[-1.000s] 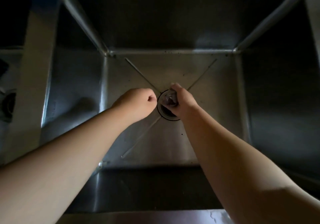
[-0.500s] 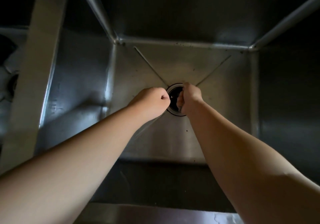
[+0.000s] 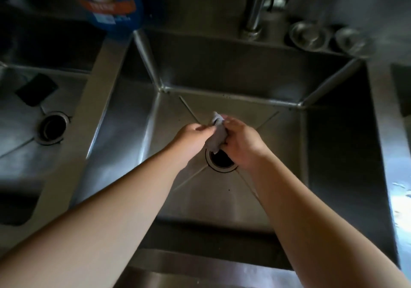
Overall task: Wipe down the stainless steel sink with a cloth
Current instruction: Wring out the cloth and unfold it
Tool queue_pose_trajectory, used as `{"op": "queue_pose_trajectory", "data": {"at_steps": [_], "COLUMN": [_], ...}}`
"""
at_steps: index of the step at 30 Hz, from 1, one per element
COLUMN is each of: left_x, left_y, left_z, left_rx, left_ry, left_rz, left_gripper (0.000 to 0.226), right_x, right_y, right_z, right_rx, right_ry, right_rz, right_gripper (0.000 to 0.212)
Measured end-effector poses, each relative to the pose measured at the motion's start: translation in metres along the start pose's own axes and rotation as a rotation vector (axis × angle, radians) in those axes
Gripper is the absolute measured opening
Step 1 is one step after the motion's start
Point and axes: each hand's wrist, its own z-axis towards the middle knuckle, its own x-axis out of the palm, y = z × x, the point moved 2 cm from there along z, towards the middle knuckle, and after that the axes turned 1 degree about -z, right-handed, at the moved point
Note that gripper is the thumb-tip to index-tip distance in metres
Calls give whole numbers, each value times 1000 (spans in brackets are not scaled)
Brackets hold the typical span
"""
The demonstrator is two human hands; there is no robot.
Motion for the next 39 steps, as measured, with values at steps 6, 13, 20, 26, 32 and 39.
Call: {"op": "queue_pose_trajectory", "data": {"at_steps": [6,13,20,26,32,39], "left_x": [-3,-10,-15,-28,-72,-156], "left_y": [-40,-75,-101,-107,-107,-76], "left_z": [-32,-63,-88,-113,-152,-211], "left_rx": [28,206,338,348,447,591], "left_ry": [38,3,-2,-132,-368,-743], "left_rz": [-251,-189,-102,-188,-414,-503], "left_gripper": [9,9,17,7,13,21], "right_x": [6,7,13,41,88,175], "right_y": [45,87,104,112,100,29], "right_z": [-47,-83,-104,-108,-110,-116], "right_rx": [-194,-350,-311,-437,-330,-131], "right_ry": [60,53,162,204,336,406], "right_rz": [-207,-488,-675,-718,-452,-482], "right_gripper": [18,34,6,23,50,29]}}
